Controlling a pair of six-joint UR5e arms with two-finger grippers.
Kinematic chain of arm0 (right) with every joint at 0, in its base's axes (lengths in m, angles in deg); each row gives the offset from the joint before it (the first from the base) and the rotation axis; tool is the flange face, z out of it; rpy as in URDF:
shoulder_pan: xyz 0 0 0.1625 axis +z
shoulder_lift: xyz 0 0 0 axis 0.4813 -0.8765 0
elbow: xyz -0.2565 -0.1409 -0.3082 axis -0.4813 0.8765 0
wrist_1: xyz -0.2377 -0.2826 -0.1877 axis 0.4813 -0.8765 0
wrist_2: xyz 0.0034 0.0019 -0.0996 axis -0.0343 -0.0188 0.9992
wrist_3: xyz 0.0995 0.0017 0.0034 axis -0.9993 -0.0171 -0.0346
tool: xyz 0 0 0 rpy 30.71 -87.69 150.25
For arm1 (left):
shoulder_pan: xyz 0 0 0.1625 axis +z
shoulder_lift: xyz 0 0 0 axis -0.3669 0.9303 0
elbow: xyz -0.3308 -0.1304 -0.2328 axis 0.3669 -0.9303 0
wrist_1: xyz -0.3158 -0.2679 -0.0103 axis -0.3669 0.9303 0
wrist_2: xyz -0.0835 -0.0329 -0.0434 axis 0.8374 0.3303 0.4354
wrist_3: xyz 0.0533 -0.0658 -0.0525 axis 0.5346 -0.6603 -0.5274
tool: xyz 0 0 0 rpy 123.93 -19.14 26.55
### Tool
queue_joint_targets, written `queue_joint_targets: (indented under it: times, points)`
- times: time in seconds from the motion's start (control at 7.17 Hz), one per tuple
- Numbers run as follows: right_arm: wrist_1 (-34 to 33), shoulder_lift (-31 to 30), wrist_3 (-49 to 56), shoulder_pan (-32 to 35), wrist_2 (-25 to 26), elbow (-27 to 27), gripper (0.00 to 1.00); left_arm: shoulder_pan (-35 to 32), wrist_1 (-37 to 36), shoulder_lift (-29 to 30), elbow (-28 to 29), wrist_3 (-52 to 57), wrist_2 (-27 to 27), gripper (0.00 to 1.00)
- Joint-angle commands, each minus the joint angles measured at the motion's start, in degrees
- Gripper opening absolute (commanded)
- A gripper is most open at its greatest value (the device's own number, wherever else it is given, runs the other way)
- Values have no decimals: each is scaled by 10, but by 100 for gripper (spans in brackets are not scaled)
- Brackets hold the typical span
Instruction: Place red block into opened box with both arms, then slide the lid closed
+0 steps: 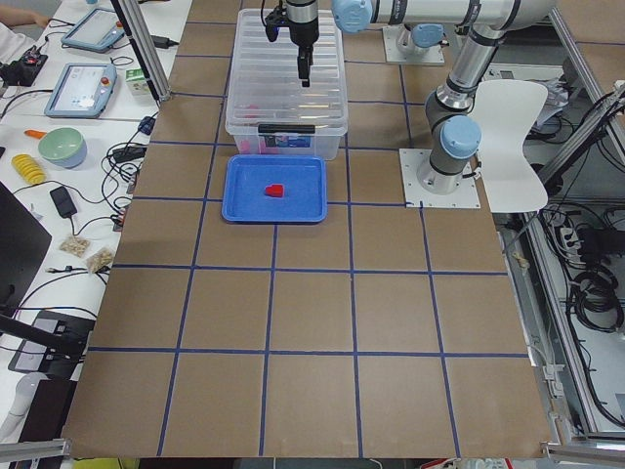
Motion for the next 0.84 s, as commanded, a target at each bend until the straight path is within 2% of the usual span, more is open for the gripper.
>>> queue_joint_targets:
  times: [0.0,0.42,0.56,0.7]
  points:
    - [-34,43,2,-14,-3,-33,100,0,0,0,0,0,0,100]
    - [-120,67,5,-13,-5,-94,100,2,-2,1,-6,4,1,100]
    - [-137,67,6,-14,-5,-105,100,7,-1,0,-11,5,-7,100]
    - [-138,67,8,-13,-3,-105,100,31,-6,3,-12,6,-37,100]
